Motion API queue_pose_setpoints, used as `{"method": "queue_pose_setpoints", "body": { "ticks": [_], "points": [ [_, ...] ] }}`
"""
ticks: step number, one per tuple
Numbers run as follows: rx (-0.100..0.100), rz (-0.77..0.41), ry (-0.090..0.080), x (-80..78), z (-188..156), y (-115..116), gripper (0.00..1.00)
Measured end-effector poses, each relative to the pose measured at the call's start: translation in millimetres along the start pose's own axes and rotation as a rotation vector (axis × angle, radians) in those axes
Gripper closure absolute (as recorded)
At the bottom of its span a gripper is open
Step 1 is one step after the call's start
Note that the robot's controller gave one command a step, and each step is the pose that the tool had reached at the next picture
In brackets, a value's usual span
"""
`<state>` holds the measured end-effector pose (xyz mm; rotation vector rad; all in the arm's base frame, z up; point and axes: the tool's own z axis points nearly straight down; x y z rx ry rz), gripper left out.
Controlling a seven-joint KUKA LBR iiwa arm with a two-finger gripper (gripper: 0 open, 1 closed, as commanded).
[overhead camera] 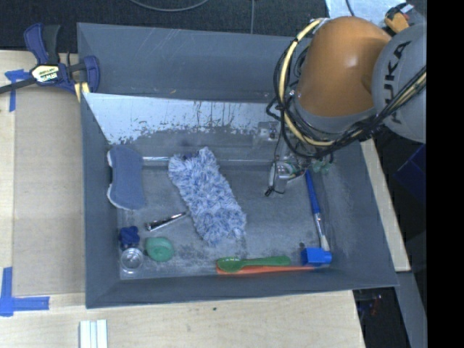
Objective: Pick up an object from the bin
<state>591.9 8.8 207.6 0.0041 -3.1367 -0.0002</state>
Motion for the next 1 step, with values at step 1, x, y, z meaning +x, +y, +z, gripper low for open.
{"method": "queue_pose_setpoints", "body": {
  "ticks": [1],
  "points": [
    [0.0,0.0,-0.009,-1.6,-4.9,0.0,0.0]
  ]
}}
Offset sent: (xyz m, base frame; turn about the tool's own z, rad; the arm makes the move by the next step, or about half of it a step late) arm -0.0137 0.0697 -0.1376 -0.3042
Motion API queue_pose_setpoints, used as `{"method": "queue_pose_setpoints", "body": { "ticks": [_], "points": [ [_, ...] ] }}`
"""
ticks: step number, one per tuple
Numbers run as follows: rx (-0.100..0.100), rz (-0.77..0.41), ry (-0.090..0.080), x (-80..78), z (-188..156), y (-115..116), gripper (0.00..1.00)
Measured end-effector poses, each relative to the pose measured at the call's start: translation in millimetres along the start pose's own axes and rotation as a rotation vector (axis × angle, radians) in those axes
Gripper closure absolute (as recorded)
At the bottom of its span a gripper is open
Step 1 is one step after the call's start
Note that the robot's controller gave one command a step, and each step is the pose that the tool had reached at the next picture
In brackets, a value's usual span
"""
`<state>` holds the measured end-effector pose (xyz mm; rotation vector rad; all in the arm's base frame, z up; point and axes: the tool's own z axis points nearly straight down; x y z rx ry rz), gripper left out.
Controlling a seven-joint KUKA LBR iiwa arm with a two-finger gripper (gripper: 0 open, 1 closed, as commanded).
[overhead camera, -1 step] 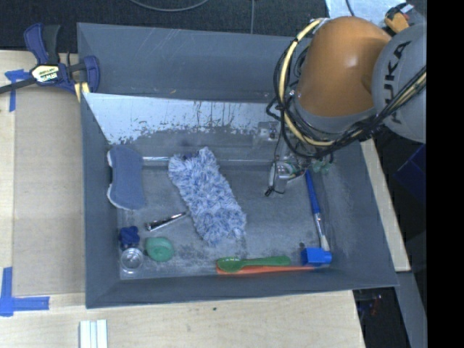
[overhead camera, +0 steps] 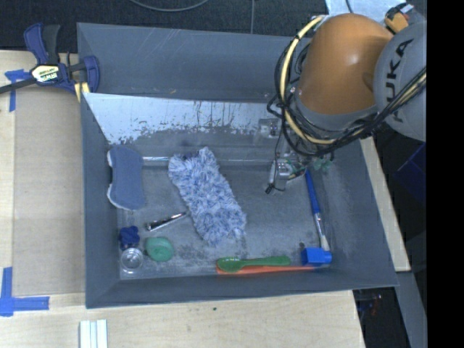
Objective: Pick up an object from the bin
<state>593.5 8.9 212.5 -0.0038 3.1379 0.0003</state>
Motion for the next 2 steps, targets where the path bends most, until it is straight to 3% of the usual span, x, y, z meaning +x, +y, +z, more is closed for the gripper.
{"method": "queue_pose_setpoints", "body": {
  "ticks": [1,2],
  "points": [
    [0.0,-0.22,-0.003,10.1,102,50,0.0],
    [0.002,-0.207,-0.011,15.2,78,81,0.0]
  ]
}}
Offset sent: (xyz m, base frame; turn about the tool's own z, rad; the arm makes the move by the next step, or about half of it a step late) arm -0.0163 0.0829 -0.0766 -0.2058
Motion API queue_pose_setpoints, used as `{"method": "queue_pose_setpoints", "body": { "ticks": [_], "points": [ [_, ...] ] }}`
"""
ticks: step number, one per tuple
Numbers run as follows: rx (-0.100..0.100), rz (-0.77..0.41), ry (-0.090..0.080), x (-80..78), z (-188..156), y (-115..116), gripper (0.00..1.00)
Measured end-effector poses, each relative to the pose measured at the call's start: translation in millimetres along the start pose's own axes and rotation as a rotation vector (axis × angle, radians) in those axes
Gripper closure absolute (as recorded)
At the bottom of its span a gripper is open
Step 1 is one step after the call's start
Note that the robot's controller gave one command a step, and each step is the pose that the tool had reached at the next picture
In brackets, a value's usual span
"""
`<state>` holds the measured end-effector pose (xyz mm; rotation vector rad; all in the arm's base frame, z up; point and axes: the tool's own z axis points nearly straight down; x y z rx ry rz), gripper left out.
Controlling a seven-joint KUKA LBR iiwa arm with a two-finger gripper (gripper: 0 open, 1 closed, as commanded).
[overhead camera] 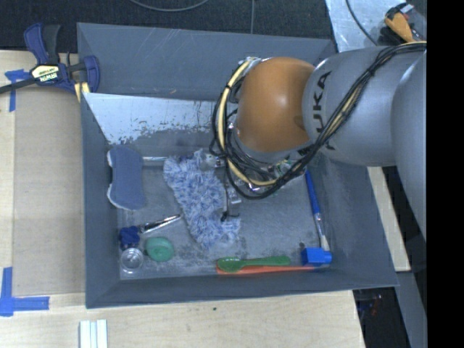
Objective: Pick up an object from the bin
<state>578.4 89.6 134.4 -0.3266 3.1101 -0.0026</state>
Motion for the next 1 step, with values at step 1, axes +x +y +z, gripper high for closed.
{"method": "queue_pose_setpoints", "body": {
  "ticks": [1],
  "points": [
    [-0.003,0.0,0.007,33.8,29.6,-0.4,0.0]
  ]
}}
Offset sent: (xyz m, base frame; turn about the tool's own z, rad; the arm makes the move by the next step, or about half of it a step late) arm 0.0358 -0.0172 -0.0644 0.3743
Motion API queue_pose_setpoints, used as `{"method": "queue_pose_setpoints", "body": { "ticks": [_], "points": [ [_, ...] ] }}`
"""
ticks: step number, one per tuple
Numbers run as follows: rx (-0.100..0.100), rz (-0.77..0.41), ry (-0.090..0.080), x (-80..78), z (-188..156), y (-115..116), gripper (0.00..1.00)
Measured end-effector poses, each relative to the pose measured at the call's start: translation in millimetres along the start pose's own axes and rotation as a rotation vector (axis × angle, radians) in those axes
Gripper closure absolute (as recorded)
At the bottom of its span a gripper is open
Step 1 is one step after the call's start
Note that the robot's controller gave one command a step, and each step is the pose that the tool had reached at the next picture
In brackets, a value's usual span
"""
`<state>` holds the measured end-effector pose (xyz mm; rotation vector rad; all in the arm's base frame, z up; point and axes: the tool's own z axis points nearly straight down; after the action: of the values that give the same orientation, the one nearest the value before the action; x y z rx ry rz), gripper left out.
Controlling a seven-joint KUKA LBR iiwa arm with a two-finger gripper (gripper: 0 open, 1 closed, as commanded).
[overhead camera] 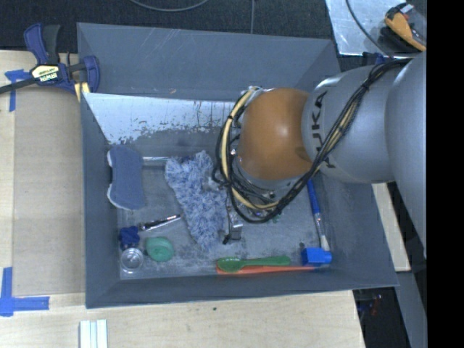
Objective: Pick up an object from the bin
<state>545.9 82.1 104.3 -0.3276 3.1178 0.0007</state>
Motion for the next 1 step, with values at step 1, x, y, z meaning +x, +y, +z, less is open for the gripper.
{"method": "queue_pose_setpoints", "body": {
  "ticks": [1],
  "points": [
    [-0.001,0.373,-0.015,-65.1,34.1,-24.7,0.0]
  ]
}}
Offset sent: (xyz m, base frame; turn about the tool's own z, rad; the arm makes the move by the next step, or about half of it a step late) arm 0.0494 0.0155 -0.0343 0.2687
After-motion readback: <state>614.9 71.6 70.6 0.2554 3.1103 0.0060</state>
